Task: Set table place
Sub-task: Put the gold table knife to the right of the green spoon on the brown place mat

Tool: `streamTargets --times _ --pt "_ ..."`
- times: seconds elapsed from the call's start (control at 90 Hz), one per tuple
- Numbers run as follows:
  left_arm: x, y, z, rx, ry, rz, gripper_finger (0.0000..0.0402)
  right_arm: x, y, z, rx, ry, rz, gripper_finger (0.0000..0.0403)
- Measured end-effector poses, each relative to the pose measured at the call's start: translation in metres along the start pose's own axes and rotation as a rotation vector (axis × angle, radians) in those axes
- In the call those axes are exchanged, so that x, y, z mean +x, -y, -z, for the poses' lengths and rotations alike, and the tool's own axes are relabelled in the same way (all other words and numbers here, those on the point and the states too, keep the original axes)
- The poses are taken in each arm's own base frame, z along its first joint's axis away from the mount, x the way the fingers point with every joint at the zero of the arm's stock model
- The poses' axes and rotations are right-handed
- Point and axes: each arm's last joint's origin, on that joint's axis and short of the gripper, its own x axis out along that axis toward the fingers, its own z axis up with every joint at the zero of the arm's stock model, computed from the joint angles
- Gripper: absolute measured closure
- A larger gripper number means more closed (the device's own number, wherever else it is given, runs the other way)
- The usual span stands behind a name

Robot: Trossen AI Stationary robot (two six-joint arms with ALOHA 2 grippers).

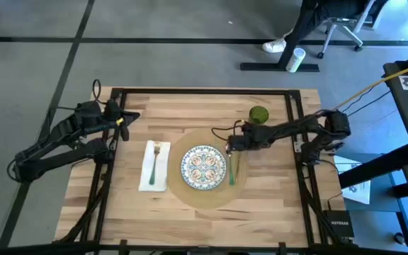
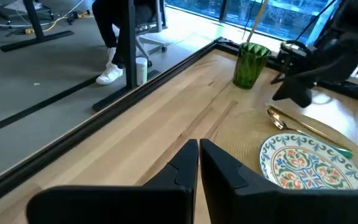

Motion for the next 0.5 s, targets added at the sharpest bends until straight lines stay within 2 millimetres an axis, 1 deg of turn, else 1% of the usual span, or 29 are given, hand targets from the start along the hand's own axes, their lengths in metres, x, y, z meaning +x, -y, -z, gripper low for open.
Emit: streamTargets --times 0.144,0.2,0.5 --pt "0.000 0.000 0.000 0.000 0.000 0.000 0.0402 0.015 -0.007 -0.003 -0.031 -0.014 -0.009 0.0402" --pt "0.000 0.000 0.000 0.000 0.000 0.000 0.0402 0.017 -0.009 -0.003 -0.033 -0.012 -0.013 0.0402" --pt "0.000 0.000 0.000 0.000 0.000 0.000 0.0402 0.018 -0.010 -0.002 -0.032 -0.010 -0.023 0.0403"
